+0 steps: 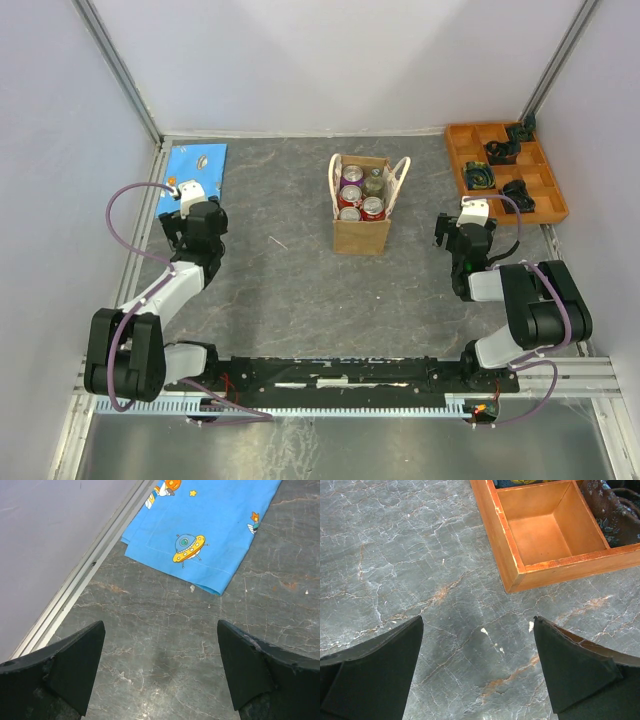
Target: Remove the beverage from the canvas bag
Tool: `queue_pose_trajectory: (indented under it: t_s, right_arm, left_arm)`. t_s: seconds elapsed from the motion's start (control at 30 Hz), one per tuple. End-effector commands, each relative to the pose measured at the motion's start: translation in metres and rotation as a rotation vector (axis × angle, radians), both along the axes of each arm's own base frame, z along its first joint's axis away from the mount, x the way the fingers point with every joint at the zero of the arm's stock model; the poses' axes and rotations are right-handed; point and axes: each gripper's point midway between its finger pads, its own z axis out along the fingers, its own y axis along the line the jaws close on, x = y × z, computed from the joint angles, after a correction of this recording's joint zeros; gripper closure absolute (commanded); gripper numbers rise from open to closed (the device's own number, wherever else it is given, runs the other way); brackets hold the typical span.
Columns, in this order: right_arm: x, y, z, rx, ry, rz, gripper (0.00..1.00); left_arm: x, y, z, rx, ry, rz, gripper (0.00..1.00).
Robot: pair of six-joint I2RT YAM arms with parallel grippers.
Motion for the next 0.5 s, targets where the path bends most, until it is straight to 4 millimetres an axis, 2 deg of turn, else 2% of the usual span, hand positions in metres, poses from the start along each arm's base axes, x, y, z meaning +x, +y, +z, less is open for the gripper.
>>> queue_pose_trajectory:
  t_s: [0.0, 0.47]
  right_arm:
    - [0.0094, -0.0014, 0.018, 0.009, -0.063, -0.01, 0.01]
    - [0.0094, -0.0013, 0.0179, 0.009, -0.063, -0.01, 0.01]
  left_arm:
    - [0.0114, -0.0057, 0.0178, -0.049, -0.072, 0.004, 0.01]
    - [0.0136, -0.0144, 0.0177, -0.07, -0.058, -0.044, 0.01]
